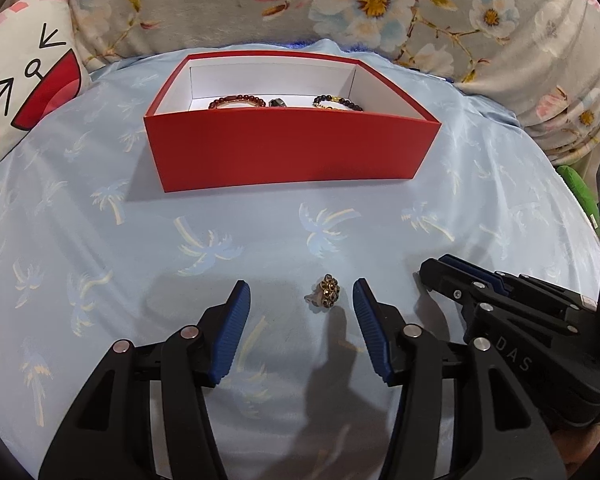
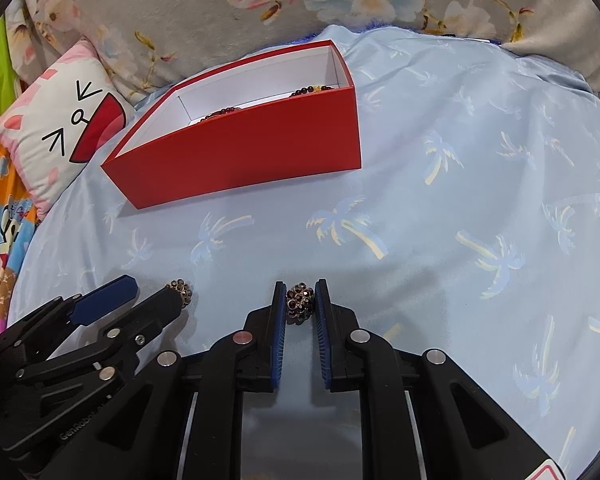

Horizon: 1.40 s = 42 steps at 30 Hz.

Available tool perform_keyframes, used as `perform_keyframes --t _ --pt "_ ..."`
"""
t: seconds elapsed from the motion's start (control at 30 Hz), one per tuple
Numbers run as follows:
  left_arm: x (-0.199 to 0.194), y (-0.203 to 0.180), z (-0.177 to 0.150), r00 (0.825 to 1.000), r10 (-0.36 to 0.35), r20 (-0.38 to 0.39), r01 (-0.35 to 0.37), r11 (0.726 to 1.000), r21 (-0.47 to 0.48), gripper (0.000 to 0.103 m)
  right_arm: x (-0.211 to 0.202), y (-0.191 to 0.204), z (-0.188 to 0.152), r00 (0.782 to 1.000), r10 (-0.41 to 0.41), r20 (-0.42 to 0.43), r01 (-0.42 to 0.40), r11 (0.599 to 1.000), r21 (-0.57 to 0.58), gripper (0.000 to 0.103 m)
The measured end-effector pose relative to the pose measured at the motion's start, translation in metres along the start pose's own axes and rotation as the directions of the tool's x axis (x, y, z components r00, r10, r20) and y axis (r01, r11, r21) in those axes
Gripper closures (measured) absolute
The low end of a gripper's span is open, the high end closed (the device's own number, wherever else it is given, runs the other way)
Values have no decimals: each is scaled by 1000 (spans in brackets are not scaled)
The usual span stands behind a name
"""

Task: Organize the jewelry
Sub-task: 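Grasp one small ring with the left tool while the right tool grasps the other ring, then carry both rings up and into the red box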

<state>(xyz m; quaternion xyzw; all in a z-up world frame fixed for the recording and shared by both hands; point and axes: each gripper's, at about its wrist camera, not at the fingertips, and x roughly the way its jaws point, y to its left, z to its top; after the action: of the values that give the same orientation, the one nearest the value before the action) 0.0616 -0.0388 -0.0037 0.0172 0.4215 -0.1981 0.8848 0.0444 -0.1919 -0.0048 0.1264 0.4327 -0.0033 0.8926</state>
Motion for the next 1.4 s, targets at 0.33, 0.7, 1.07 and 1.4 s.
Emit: perform_keyframes --t 0.33,0.7,1.07,1.4 --pt "7 -6 0 1000 7 6 -8 999 37 69 0 0 0 1000 0 1 0 1000 1 89" --pt "8 -14 -1 1000 12 3 -13 997 80 85 0 0 1 1000 4 1 -4 1000 8 89" --pt "6 -14 1 1000 15 -14 -14 999 52 87 -5 0 1 1000 19 7 -19 1000 11 89" --pt "-7 -7 11 1000 21 -2 -21 1000 21 87 -18 9 6 999 44 32 -44 999 -1 89"
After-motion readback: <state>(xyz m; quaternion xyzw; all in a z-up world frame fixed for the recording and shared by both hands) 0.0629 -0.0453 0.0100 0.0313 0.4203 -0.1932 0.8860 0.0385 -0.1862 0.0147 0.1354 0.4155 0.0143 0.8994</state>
